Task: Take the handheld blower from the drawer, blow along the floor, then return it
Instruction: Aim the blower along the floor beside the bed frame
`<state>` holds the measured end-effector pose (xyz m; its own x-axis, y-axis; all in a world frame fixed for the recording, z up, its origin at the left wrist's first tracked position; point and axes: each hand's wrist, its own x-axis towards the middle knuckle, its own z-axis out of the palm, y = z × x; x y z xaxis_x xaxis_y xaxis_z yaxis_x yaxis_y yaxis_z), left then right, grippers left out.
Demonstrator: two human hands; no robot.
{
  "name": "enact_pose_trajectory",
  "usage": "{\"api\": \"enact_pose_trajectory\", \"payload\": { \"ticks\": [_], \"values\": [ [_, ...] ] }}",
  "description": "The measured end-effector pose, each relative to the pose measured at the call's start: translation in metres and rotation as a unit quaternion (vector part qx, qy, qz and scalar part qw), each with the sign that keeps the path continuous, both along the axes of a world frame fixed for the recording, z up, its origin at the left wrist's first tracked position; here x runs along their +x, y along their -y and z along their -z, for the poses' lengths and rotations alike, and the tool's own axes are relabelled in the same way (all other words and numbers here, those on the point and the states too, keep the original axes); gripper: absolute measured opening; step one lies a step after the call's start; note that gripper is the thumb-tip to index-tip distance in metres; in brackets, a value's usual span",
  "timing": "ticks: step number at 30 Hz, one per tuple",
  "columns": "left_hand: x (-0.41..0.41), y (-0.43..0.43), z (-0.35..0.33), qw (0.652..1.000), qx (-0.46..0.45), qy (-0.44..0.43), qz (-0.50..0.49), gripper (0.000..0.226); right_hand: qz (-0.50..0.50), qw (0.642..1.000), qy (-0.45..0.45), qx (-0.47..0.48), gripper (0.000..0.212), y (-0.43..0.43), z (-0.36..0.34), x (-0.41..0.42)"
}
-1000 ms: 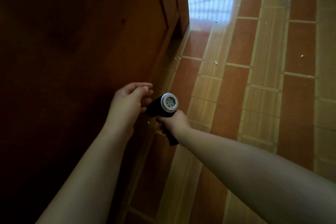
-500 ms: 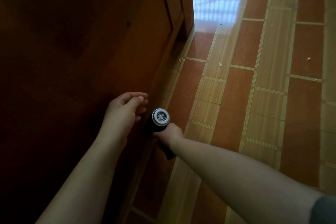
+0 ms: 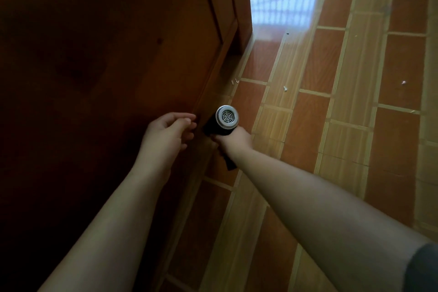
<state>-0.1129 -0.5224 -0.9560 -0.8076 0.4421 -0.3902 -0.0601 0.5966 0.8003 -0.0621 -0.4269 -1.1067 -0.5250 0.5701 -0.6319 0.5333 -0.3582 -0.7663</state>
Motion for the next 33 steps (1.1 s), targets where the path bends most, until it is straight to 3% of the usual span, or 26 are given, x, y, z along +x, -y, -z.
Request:
{"api": "enact_pose_trajectory", "payload": {
  "ticks": [6, 12, 17, 22, 30, 33],
  "values": [
    [0.002, -0.054, -0.037, 1.000, -0.010, 0.005, -0.010, 0.021, -0.034, 0.999, -0.011, -0.028, 0.017, -0.035, -0.044, 0.020],
    [0.001, -0.091, -0.068, 0.999, -0.028, -0.007, 0.030, 0.020, -0.030, 0.998, 0.000, -0.052, 0.027, -0.047, -0.066, 0.027],
    [-0.021, -0.127, -0.046, 0.999, -0.023, 0.001, 0.039, 0.021, -0.008, 0.998, 0.021, -0.054, 0.033, -0.071, -0.050, 0.000],
    [-0.049, -0.156, -0.017, 0.999, -0.020, 0.010, 0.045, 0.020, 0.025, 0.998, 0.035, -0.051, 0.022, -0.107, -0.014, -0.033],
    [-0.067, -0.176, -0.003, 0.999, -0.007, 0.018, 0.044, 0.019, 0.036, 0.998, 0.054, 0.024, 0.020, -0.164, 0.000, -0.062],
    [-0.070, -0.181, -0.002, 0.999, -0.003, 0.017, 0.050, 0.020, 0.044, 0.995, 0.071, 0.047, 0.030, -0.178, 0.003, -0.066]
  ]
}}
